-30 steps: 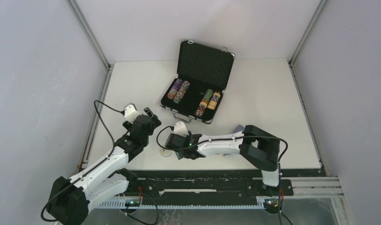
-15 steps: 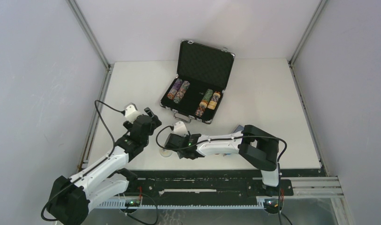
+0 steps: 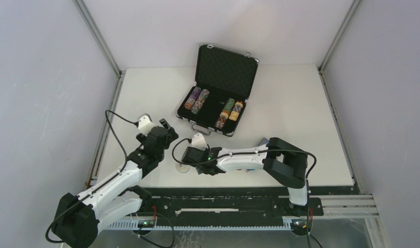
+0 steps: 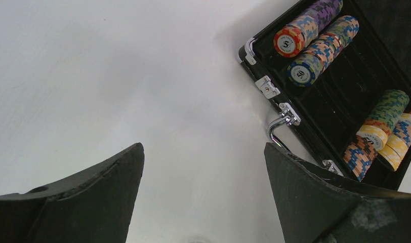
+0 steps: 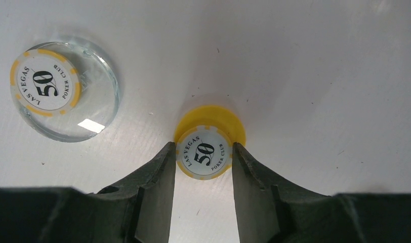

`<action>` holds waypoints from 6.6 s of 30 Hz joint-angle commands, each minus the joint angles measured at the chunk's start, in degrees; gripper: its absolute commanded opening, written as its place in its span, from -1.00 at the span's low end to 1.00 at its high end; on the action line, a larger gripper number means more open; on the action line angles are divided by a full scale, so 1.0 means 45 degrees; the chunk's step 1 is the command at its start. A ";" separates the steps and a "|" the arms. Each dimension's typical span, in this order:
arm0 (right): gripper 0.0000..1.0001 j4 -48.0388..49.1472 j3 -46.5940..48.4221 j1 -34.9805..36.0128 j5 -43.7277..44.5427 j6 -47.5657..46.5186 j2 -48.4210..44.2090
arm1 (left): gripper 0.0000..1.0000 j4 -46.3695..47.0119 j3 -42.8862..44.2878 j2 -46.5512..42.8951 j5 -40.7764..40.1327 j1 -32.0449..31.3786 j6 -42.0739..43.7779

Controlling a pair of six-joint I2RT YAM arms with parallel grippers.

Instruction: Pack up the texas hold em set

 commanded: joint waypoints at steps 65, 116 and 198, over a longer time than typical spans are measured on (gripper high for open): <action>-0.09 0.4922 -0.5118 -0.0098 0.1201 -0.4405 -0.6768 | 0.31 0.4243 0.0876 0.3936 1.5166 0.0185 -0.0017; -0.07 0.5547 -0.5355 -0.0342 0.0554 -0.4388 -0.6615 | -0.99 0.4466 0.1379 0.4791 1.6189 -0.0921 0.0911; -0.36 0.8998 -0.8554 -0.4777 -1.0589 -0.4290 -1.4251 | -0.99 0.9751 -0.0442 0.0415 2.0026 -0.2385 0.3856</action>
